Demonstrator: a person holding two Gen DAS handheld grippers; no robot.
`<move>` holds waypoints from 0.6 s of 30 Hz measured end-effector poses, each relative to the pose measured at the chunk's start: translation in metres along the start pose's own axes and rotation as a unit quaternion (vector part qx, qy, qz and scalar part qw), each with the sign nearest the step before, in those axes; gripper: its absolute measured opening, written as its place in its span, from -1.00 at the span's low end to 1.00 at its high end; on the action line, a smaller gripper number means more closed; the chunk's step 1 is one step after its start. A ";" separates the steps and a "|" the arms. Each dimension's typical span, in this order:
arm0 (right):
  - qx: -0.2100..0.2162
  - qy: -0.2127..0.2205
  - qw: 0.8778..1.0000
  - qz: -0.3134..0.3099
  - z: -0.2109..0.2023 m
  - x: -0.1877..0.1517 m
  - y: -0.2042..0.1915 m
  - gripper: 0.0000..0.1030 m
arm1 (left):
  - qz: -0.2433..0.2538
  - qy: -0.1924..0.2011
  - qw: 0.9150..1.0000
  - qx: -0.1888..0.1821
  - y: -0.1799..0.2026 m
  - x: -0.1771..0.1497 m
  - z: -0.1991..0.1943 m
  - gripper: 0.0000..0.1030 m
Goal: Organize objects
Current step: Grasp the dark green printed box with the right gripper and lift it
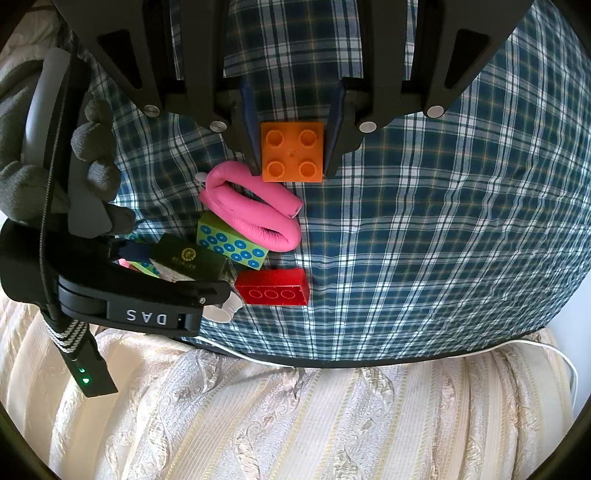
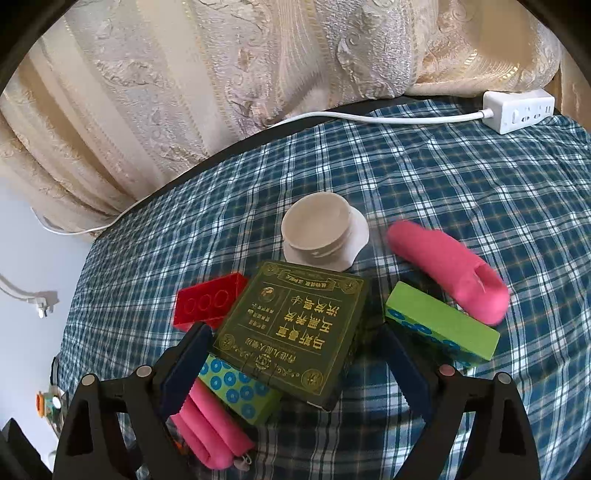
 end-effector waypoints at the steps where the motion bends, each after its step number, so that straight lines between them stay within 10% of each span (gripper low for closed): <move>1: -0.003 -0.001 1.000 0.000 0.001 0.001 0.000 0.83 | 0.000 0.000 1.000 0.000 0.000 0.000 0.000 -0.36; 18: -0.021 0.011 0.998 -0.059 -0.015 -0.022 -0.001 0.56 | -0.001 0.001 1.000 0.000 0.000 0.001 0.000 -0.36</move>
Point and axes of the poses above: each gripper's, at about its wrist camera, not at the fingertips, and z roughly the way its jaws point, y to its right, x to its top, the point moved 2 cm from there along z, roughly the way its jaws point, and after that the axes turned 7 degrees about -y, right-handed, at the moved point
